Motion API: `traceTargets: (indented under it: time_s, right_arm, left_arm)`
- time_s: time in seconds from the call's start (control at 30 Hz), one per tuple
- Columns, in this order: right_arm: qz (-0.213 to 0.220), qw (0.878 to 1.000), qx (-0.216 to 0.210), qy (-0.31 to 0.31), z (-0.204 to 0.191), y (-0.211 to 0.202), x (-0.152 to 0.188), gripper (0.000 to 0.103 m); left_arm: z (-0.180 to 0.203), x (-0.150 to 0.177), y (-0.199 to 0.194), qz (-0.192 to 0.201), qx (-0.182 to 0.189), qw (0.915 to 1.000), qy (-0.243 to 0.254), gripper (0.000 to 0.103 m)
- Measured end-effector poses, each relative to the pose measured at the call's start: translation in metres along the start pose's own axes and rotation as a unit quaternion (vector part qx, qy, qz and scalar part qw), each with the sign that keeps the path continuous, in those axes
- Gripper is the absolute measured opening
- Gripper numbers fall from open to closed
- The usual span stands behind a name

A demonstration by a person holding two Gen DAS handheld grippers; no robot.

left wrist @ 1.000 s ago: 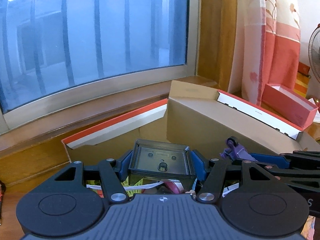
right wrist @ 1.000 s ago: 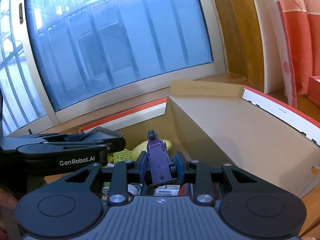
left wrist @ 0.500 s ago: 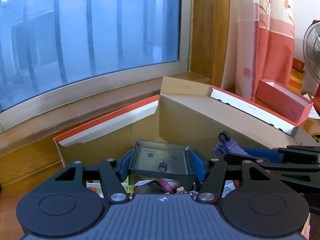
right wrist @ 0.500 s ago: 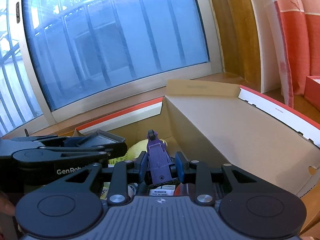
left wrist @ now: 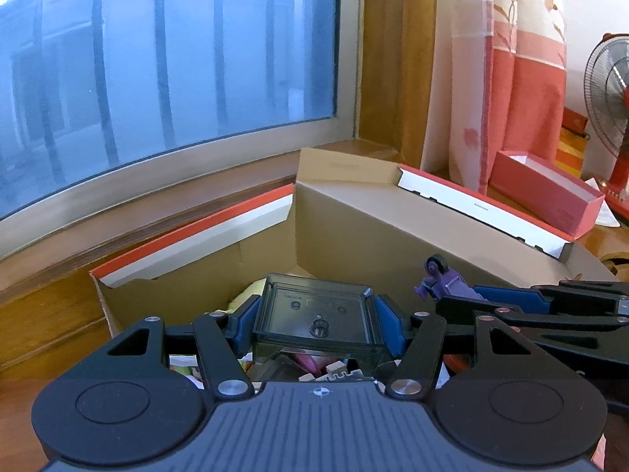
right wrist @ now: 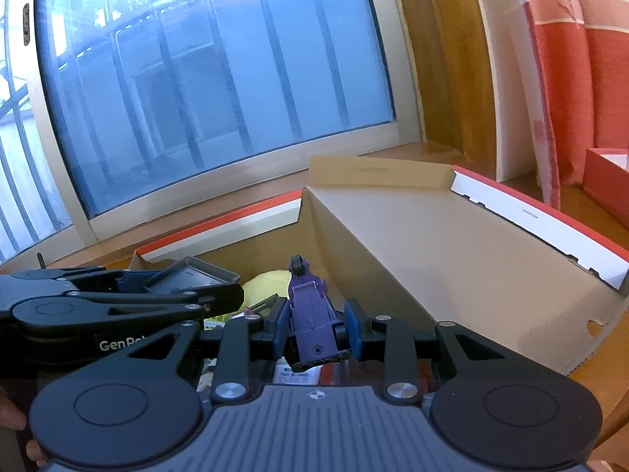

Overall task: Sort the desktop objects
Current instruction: 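Lower both tools into the box and open them to release the objects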

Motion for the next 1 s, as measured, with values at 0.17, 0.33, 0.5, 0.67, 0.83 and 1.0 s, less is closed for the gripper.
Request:
traceTargets:
  time_s: [0.17,0.33,0.5,0.67,0.83,1.0]
  right_arm:
    - [-0.003,1.000,0.007,0.005,0.005,-0.001,0.003,0.032]
    - [-0.004,1.000,0.014,0.009,0.009,-0.003,0.005,0.032]
    - [-0.003,1.000,0.018,0.015,0.015,-0.006,0.006,0.034]
    - [0.001,1.000,0.017,0.013,0.015,-0.009,0.005,0.034]
    - [-0.001,1.000,0.018,0.017,0.016,-0.010,0.006,0.039]
    - [-0.003,1.000,0.019,0.024,0.017,-0.012,0.007,0.049]
  left_arm:
    - [0.006,0.002,0.000,0.000,0.003,1.0000,0.006,0.061]
    - [0.011,0.002,-0.002,0.002,0.006,0.9999,0.011,0.061]
    - [0.016,0.003,-0.003,0.004,0.009,0.9998,0.015,0.061]
    - [0.017,0.002,-0.004,0.004,0.008,0.9999,0.012,0.063]
    - [0.014,0.004,-0.008,0.003,0.002,1.0000,0.006,0.068]
    - [0.008,0.006,-0.012,0.002,-0.006,1.0000,-0.007,0.073]
Point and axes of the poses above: each gripper's, at about its wrist camera, not at the fingertips, and y roughly the way its jaws point, z to its right, x to its underside, the point moved 5 cm from there along y, roughly the way its jaws point, and after that the axes turned 1 degree about z, right-handed, at the moved point
